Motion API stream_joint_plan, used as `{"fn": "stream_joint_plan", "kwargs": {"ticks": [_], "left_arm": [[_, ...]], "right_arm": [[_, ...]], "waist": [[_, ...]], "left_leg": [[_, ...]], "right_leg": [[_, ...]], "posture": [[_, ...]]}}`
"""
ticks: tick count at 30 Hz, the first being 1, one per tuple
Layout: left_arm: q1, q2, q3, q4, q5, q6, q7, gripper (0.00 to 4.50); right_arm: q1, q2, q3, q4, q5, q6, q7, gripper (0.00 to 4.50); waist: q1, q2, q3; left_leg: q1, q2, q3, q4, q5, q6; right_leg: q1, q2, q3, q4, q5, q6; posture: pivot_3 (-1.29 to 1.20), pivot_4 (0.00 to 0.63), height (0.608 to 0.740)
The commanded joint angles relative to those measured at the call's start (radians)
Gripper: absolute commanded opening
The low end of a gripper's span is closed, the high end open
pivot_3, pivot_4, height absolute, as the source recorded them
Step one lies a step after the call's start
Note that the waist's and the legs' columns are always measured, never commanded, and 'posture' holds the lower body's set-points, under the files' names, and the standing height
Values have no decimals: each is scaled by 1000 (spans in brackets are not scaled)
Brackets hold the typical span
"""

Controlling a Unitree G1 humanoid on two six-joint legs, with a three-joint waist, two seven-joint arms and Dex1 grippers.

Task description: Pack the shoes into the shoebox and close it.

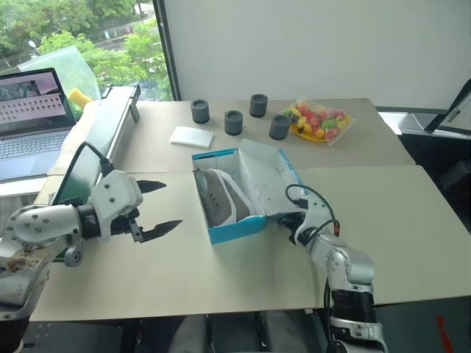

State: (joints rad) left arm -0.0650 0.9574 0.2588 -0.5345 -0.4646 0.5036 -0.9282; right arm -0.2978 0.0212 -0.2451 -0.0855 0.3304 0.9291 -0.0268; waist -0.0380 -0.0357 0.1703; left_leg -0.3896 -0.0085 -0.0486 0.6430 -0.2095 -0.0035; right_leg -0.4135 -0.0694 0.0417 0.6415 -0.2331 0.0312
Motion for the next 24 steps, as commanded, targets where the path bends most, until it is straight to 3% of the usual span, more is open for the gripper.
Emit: {"fn": "stream_joint_plan", "kwargs": {"ticks": [1, 10, 24], "left_arm": [[-17, 20, 12, -10, 2, -4, -5, 4500], [-25, 27, 11, -8, 2, -3, -8, 4500], [-10, 34, 19, -20, 9, -4, -3, 4500]], "right_arm": [[-10, 55, -118, 23, 72, -15, -51, 78], [-103, 215, -331, 51, 443, -53, -100, 78], [-171, 179, -214, 25, 811, -139, 54, 78]], "waist": [[0, 0, 0], [-3, 2, 1], [-21, 5, 3]], "left_leg": [[0, 0, 0, 0, 0, 0], [0, 2, 0, -1, 0, 0], [-6, 8, 3, -3, 0, 0]], "right_leg": [[0, 0, 0, 0, 0, 1], [-1, 1, 0, 0, 0, 0], [-9, 9, 3, 0, 2, -5]], "posture": [[0, 150, 731], [0, 150, 731], [0, 150, 731]]}}
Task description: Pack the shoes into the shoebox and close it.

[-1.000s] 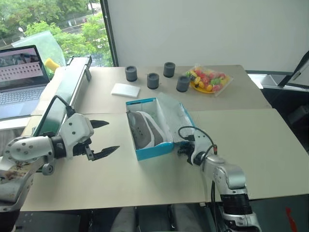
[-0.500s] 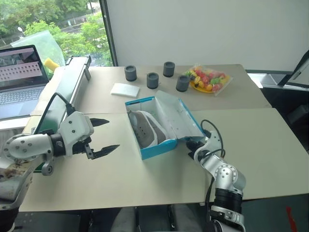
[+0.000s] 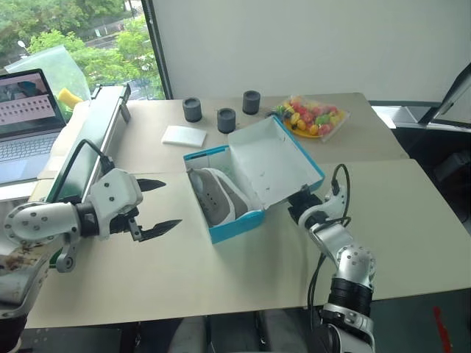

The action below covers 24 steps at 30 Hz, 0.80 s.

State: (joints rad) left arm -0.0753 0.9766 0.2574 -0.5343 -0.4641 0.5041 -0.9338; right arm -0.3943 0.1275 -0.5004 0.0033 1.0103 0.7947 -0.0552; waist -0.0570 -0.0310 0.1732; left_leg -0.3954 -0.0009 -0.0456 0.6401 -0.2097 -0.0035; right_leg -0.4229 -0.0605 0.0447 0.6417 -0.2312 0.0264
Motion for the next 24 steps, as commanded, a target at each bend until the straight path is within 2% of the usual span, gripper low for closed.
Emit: {"fn": "stream_joint_plan", "kwargs": {"ticks": [1, 8, 12, 14, 18, 21, 24], "left_arm": [[2, 15, 22, -23, 8, -3, 3, 4500], [12, 20, 45, -41, 0, 16, 16, 4500], [-21, 16, 76, -55, -32, 61, 48, 4500], [-23, 24, 99, -34, -16, 60, 54, 4500], [1, 23, 116, -44, -9, 63, 54, 4500], [10, 19, 117, -61, -15, 69, 59, 4500], [15, 16, 116, -65, -15, 70, 64, 4500]], "right_arm": [[-70, 68, 53, -80, 169, 4, 107, 78], [-24, -65, 223, -240, 279, 83, 367, 78], [-42, -157, 308, -256, 227, 110, 439, 78], [-114, -204, 374, -229, 141, 105, 452, 78], [-259, -226, 491, -81, -77, 36, 421, 78], [-384, -197, 578, 86, -251, -33, 405, 78], [-482, -157, 655, 246, -385, -122, 458, 78]], "waist": [[-3, 0, 0], [-9, 1, 1], [-5, 1, 1], [-3, 2, 1], [-13, 2, 1], [-13, 2, 1], [-11, 2, 1]], "left_leg": [[0, 0, 0, 0, 0, 0], [-1, 0, 0, 0, 0, 0], [-1, 0, -1, 0, 0, 0], [-1, 0, -1, 0, 0, 0], [0, 0, 2, 1, 0, 0], [0, 0, 1, 0, 0, 0], [-3, 0, 0, 0, 0, 0]], "right_leg": [[0, 0, 0, 0, 0, 0], [-1, 0, 0, 0, 0, 0], [-1, 0, -1, 0, 0, 0], [-1, 0, -1, 0, -1, 1], [-2, 1, 0, 0, -1, 2], [-3, 3, 0, 1, 0, 0], [-5, 2, -1, 1, 3, -4]], "posture": [[0, 150, 731], [0, 150, 731], [0, 150, 731], [0, 150, 731], [0, 150, 731], [0, 150, 731], [0, 150, 731]]}}
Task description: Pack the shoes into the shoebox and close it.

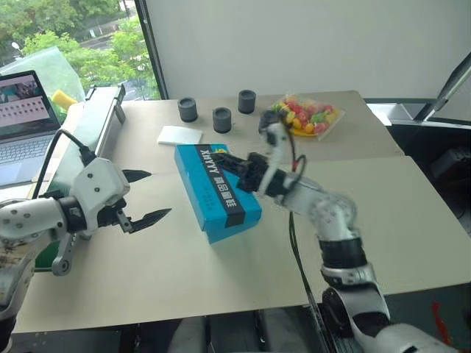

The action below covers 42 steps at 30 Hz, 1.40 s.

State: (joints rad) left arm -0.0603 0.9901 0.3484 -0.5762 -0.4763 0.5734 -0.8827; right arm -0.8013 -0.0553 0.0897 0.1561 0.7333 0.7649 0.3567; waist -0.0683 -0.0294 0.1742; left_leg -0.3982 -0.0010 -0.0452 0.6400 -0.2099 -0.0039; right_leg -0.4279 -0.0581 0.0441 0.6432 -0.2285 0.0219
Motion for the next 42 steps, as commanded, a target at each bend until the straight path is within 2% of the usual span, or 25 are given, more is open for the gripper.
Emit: {"fn": "stream_joint_plan", "kwargs": {"ticks": [1, 7, 12, 18, 26, 30, 35, 39, 42], "left_arm": [[2, 1, 26, -26, -3, 2, 15, 4500], [23, 0, 54, -55, -8, 24, 33, 4500], [54, -4, 89, -88, -14, 51, 48, 4500], [83, -8, 122, -121, -22, 77, 59, 4500], [120, -8, 165, -162, -42, 105, 69, 4500], [125, -8, 169, -172, -47, 113, 75, 4500], [135, -27, 151, -167, -18, 102, 107, 4500], [129, -92, 150, -166, -27, 121, 180, 4500], [135, -137, 140, -174, -10, 121, 232, 4500]], "right_arm": [[-100, 34, 103, 142, -158, -120, 73, 78], [-163, 63, 270, 356, -379, -233, 208, 78], [-195, 100, 317, 518, -515, -322, 247, 78], [-213, 138, 275, 608, -570, -374, 277, 78], [-240, 150, 241, 748, -641, -420, 244, 78], [-261, 129, 191, 753, -627, -420, 263, 78], [-296, 86, 67, 656, -535, -354, 320, 78], [-298, 42, -17, 503, -441, -226, 376, 78], [-296, 18, -81, 404, -380, -126, 354, 78]], "waist": [[0, 0, 0], [4, 0, 0], [-1, -1, 0], [-2, -1, 0], [-2, 0, -1], [0, 0, -1], [10, 0, -1], [9, 0, 0], [1, 0, 0]], "left_leg": [[0, 0, 0, 0, 0, 0], [-2, 0, -1, 0, -2, -3], [0, 0, -2, 0, -3, -5], [9, 0, -3, 0, -3, -5], [11, 0, -3, 0, -3, -5], [14, 0, -2, 0, -3, -5], [11, 0, -2, 1, -2, -6], [6, 0, -3, 1, -3, -6], [2, 1, -4, 1, -4, -7]], "right_leg": [[0, 0, 0, 0, 0, 0], [-2, -2, -1, 0, 0, 0], [-1, -1, 0, 1, 0, 0], [6, 0, 0, 3, 0, -1], [8, 0, 0, 4, 0, -1], [9, 0, 0, 4, 0, -1], [8, 0, -1, 4, 0, -2], [4, 0, -1, 3, 0, -2], [0, 0, -1, 2, 0, -2]], "posture": [[0, 150, 731], [0, 150, 731], [0, 150, 731], [0, 150, 731], [0, 150, 731], [0, 150, 731], [0, 150, 731], [0, 150, 731], [0, 150, 731]]}}
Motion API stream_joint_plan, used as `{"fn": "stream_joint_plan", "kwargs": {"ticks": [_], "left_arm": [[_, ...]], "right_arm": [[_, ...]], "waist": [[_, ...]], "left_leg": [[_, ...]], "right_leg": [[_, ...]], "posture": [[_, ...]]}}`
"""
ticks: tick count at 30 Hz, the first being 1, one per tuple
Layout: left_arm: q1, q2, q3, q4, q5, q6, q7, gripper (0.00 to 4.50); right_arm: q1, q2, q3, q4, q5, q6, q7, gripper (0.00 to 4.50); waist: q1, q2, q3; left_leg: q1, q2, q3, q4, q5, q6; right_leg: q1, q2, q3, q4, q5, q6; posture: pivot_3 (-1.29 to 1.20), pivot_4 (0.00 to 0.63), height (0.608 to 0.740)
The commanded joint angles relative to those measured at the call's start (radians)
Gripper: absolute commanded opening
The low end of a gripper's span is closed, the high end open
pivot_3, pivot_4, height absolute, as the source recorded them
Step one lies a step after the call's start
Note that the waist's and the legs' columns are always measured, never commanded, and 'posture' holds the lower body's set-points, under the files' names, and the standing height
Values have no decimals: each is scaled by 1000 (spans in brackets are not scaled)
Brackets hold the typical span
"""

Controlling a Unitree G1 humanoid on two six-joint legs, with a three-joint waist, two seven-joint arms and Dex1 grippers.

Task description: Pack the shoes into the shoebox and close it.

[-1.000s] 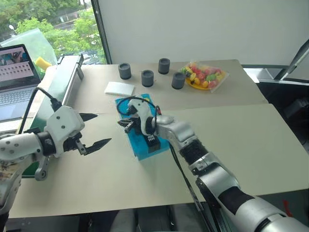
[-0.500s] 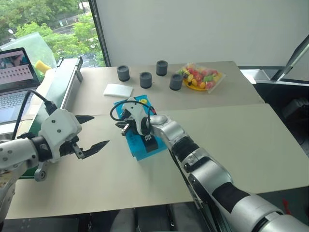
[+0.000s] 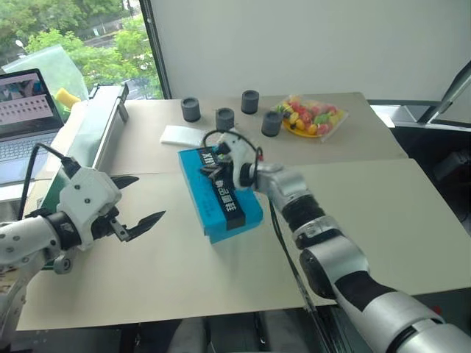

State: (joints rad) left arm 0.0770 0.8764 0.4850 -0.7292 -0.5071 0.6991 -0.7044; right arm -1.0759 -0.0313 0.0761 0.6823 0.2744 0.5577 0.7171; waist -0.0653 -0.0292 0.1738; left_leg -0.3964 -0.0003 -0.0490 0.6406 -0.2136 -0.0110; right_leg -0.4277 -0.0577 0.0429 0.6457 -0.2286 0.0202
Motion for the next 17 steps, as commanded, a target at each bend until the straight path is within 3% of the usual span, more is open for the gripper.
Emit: {"fn": "stream_joint_plan", "kwargs": {"ticks": [1, 6, 11, 17], "left_arm": [[0, -44, 0, -24, 25, -4, 77, 4500], [-4, -135, -17, -38, 52, 10, 196, 4500], [-42, -288, -22, -45, 81, 33, 390, 4500], [-58, -451, -69, -45, 155, 34, 574, 4500]], "right_arm": [[-24, -17, -103, -157, 107, 121, -26, 78], [-6, -83, -160, -280, 120, 182, -101, 78], [65, -171, -114, -374, -29, 46, -235, 78], [212, -176, -94, -502, -109, 23, -361, 78]], "waist": [[-3, 0, 0], [2, 0, 0], [15, -1, 0], [19, -1, -1]], "left_leg": [[-1, 0, 0, 0, 0, 0], [-2, 0, -1, 1, -1, -1], [-2, -1, 0, 2, -1, -1], [-3, -1, 2, 2, -1, -1]], "right_leg": [[-1, 0, 0, 0, 0, 0], [-1, -1, -1, 0, 0, 0], [0, -1, -1, 0, 0, 0], [-1, -1, 0, -1, 0, 0]], "posture": [[0, 150, 731], [0, 150, 731], [0, 150, 731], [0, 150, 731]]}}
